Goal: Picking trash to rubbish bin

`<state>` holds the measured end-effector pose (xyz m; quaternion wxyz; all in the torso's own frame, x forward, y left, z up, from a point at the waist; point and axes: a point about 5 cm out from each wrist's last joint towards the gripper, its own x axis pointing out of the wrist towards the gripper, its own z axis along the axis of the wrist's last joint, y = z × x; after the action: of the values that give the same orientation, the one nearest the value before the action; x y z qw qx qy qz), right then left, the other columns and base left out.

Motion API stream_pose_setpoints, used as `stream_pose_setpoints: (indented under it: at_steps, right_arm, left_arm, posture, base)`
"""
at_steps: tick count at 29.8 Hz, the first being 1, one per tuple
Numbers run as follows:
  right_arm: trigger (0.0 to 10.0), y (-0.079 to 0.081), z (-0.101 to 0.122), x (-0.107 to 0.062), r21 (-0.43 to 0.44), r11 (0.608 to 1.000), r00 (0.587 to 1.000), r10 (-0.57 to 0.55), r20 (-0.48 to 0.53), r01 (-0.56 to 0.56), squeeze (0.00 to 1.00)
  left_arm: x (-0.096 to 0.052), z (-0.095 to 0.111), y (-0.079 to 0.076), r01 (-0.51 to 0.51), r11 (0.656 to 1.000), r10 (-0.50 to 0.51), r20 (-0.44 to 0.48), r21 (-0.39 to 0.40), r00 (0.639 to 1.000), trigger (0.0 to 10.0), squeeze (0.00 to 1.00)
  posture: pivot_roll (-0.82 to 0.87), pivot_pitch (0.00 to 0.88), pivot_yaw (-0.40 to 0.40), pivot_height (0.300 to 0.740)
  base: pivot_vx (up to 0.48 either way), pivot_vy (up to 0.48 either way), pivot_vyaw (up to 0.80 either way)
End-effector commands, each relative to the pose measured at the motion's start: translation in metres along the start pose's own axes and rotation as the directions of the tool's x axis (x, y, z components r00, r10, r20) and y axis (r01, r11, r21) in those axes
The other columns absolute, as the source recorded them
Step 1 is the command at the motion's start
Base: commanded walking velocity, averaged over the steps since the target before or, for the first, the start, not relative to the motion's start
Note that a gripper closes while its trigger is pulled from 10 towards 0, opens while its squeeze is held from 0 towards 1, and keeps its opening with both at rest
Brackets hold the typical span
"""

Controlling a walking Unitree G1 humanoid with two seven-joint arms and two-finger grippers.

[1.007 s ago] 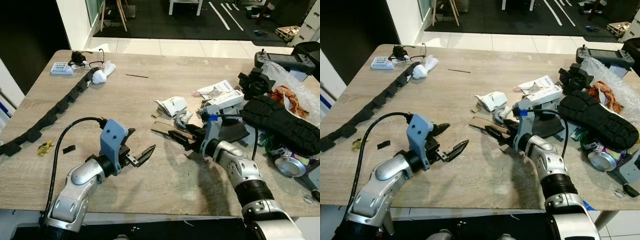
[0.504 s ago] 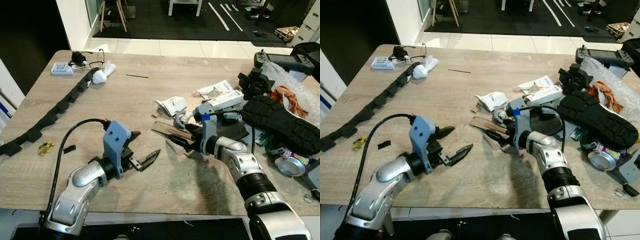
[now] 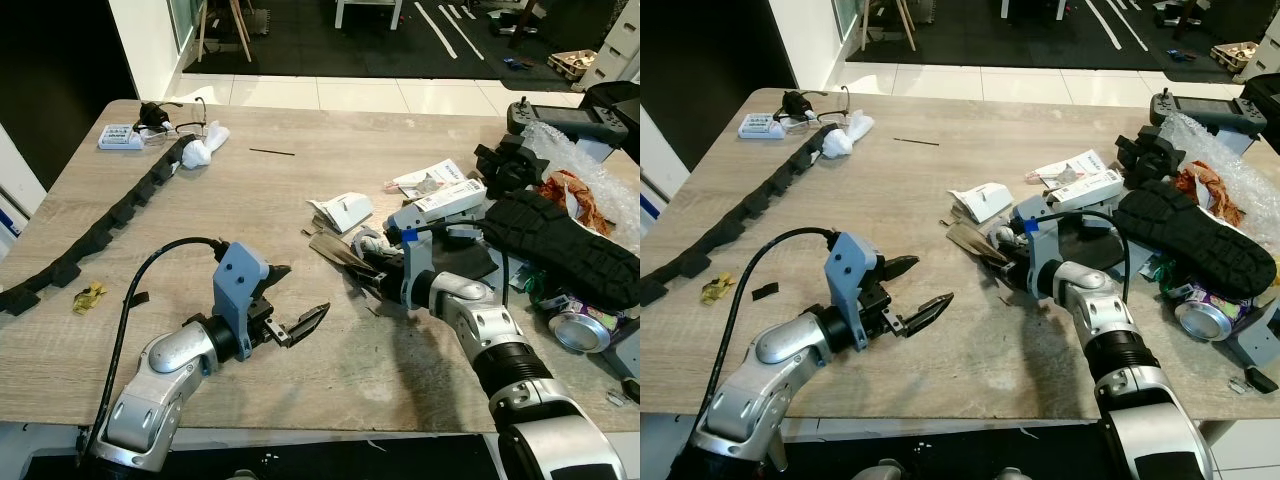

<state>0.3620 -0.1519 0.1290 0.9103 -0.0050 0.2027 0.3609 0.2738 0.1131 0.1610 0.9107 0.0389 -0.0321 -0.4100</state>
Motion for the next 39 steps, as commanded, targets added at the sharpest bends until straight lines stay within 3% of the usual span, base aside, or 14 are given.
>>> stream_pose_setpoints:
  at_steps: [1, 6, 10, 12, 13, 14, 18, 21, 26, 29, 34, 37, 38, 39]
  right_arm:
    - [0.0, 0.004, -0.027, 0.002, 0.069, 0.998, 0.996, 0.018, -0.088, -0.012, 0.00]
    - [0.0, 0.008, -0.025, 0.003, 0.098, 0.995, 0.997, 0.040, -0.066, -0.033, 0.00]
    - [0.0, 0.016, -0.003, 0.001, 0.177, 0.977, 0.992, 0.111, 0.064, -0.121, 0.00]
    - [0.0, 0.026, 0.024, -0.005, 0.185, 0.955, 0.959, 0.194, 0.206, -0.233, 0.00]
    - [0.0, 0.026, 0.024, -0.005, 0.185, 0.955, 0.959, 0.194, 0.206, -0.233, 0.00]
    - [0.0, 0.030, 0.037, -0.009, 0.179, 0.943, 0.935, 0.225, 0.274, -0.279, 0.00]
    - [0.0, 0.038, 0.059, -0.016, 0.181, 0.922, 0.884, 0.249, 0.396, -0.341, 0.00]
    - [0.0, 0.043, 0.065, -0.018, 0.175, 0.913, 0.864, 0.265, 0.429, -0.367, 0.00]
    - [0.0, 0.043, 0.056, -0.017, 0.130, 0.953, 0.922, 0.221, 0.318, -0.273, 0.00]
    - [0.0, 0.039, 0.032, -0.022, 0.062, 0.986, 0.981, 0.146, 0.125, -0.154, 0.00]
    - [0.0, 0.037, 0.024, -0.027, 0.047, 0.993, 0.993, 0.106, 0.058, -0.108, 0.00]
    - [2.6, 0.036, 0.014, -0.036, 0.000, 0.997, 0.997, 0.071, -0.024, -0.071, 0.00]
    - [2.6, 0.036, 0.014, -0.036, 0.000, 0.997, 0.997, 0.071, -0.024, -0.071, 0.00]
    - [3.3, 0.035, 0.013, -0.036, -0.009, 0.998, 0.998, 0.054, -0.033, -0.054, 0.01]
  left_arm:
    - [-0.002, -0.004, -0.004, 0.017, 1.000, -0.017, -0.025, -0.004, 1.000, 10.0, 0.00]
    - [-0.002, -0.005, -0.004, 0.026, 1.000, -0.026, -0.029, -0.002, 0.999, 10.0, 0.00]
    - [-0.003, -0.005, -0.003, 0.025, 1.000, -0.025, -0.029, 0.000, 0.999, 10.0, 0.00]
    - [-0.004, -0.004, 0.000, 0.018, 1.000, -0.018, -0.028, 0.010, 0.999, 10.0, 0.00]
    - [-0.004, -0.004, 0.000, 0.018, 1.000, -0.018, -0.028, 0.010, 0.999, 10.0, 0.00]
    - [-0.004, -0.003, 0.001, 0.015, 1.000, -0.014, -0.026, 0.014, 1.000, 10.0, 0.00]
    - [-0.003, -0.002, 0.001, 0.021, 1.000, -0.021, -0.018, 0.016, 1.000, 10.0, 0.00]
    - [-0.002, -0.001, 0.002, 0.015, 1.000, -0.015, -0.016, 0.021, 1.000, 10.0, 0.00]
    - [-0.002, 0.000, 0.001, 0.033, 0.999, -0.033, -0.017, 0.016, 0.999, 10.0, 0.00]
    - [-0.003, -0.002, 0.001, 0.038, 0.999, -0.038, -0.028, 0.021, 0.999, 10.0, 0.00]
    - [-0.003, -0.002, 0.000, 0.047, 0.999, -0.047, -0.030, 0.020, 0.998, 10.0, 0.00]
    - [-0.004, -0.005, -0.001, 0.056, 0.998, -0.055, -0.044, 0.021, 0.998, 10.0, 0.00]
    - [-0.004, -0.005, -0.001, 0.056, 0.998, -0.055, -0.044, 0.021, 0.998, 10.0, 0.00]
    - [-0.005, -0.005, -0.001, 0.057, 0.998, -0.056, -0.046, 0.021, 0.997, 10.0, 0.00]
  posture:
    - [0.06, 0.181, -0.011, 0.740]
    - [0.05, 0.182, -0.008, 0.740]
    - [0.05, 0.164, -0.001, 0.740]
    - [0.06, 0.129, -0.003, 0.740]
    - [0.06, 0.129, -0.003, 0.740]
    - [0.06, 0.128, -0.002, 0.740]
    - [0.06, 0.119, -0.007, 0.740]
    - [0.06, 0.118, 0.001, 0.740]
    - [0.05, 0.127, 0.007, 0.740]
    - [0.05, 0.129, 0.013, 0.740]
    - [0.04, 0.132, 0.006, 0.740]
    - [0.04, 0.135, 0.012, 0.740]
    - [0.04, 0.135, 0.012, 0.740]
    - [0.04, 0.135, 0.012, 0.740]
  base:
    - [0.000, 0.000, 0.00]
    - [0.000, 0.000, 0.00]
    - [0.000, 0.000, 0.00]
    - [0.000, 0.000, 0.00]
    - [0.000, 0.000, 0.00]
    - [0.000, 0.000, 0.00]
    - [0.000, 0.000, 0.00]
    - [0.000, 0.000, 0.00]
    - [0.000, 0.000, 0.00]
    - [0.000, 0.000, 0.00]
    - [0.000, 0.000, 0.00]
    - [0.000, 0.000, 0.00]
    - [0.000, 0.000, 0.00]
    - [0.000, 0.000, 0.00]
